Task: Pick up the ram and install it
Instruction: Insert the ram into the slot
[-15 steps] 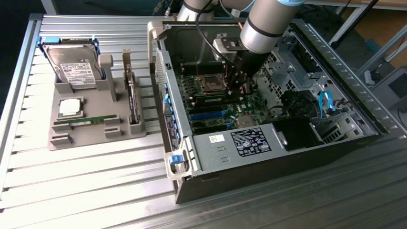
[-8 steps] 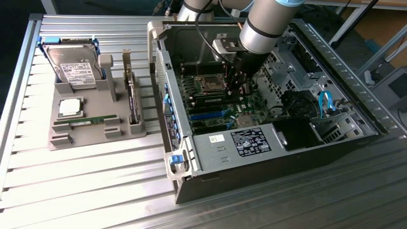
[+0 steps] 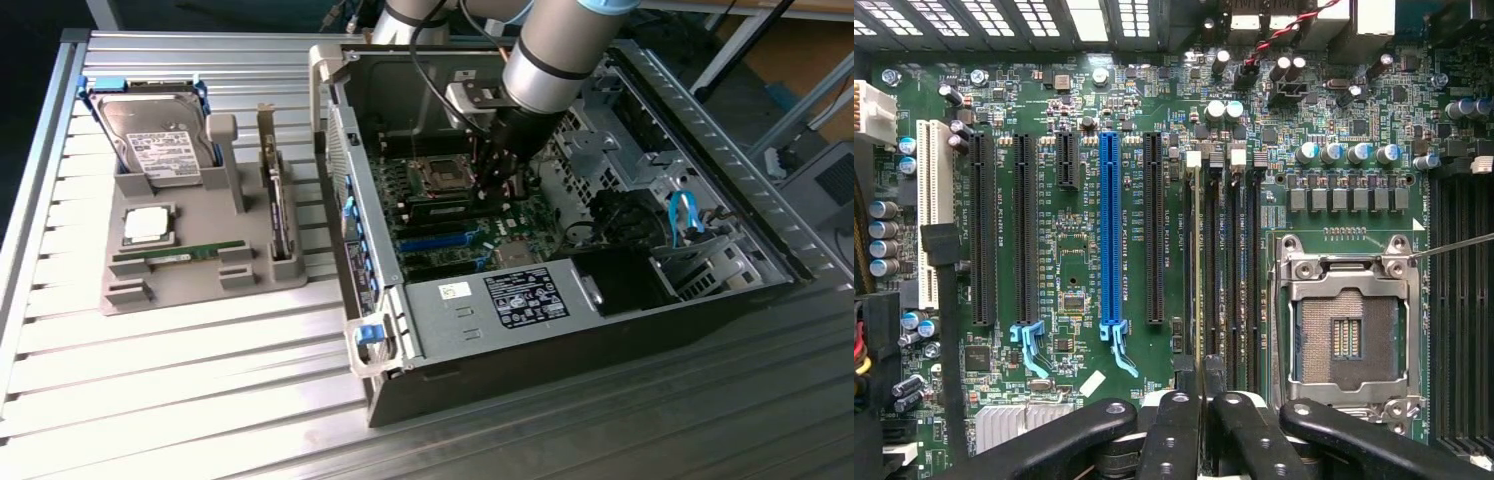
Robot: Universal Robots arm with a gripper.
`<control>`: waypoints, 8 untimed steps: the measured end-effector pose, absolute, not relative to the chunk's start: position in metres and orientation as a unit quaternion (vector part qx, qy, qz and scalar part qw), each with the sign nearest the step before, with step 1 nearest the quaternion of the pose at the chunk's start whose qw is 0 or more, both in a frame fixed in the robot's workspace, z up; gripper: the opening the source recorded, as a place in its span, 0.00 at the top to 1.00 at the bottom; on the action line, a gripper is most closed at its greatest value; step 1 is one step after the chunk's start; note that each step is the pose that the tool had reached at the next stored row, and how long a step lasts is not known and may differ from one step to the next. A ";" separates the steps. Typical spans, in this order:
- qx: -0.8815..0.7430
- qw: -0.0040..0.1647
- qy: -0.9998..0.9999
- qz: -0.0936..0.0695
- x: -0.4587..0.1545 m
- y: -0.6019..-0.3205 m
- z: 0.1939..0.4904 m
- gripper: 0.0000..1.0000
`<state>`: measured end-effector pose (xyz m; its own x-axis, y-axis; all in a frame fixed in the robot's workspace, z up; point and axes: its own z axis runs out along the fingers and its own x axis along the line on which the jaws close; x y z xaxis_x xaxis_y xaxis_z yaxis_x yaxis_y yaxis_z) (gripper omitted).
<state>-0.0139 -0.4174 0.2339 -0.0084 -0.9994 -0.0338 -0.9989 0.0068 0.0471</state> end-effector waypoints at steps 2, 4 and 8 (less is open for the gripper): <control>0.704 0.005 -0.709 -0.029 -0.014 -0.418 0.234 0.81; 0.704 0.005 -0.709 -0.029 -0.014 -0.418 0.234 0.81; 0.704 0.005 -0.709 -0.029 -0.014 -0.418 0.234 0.81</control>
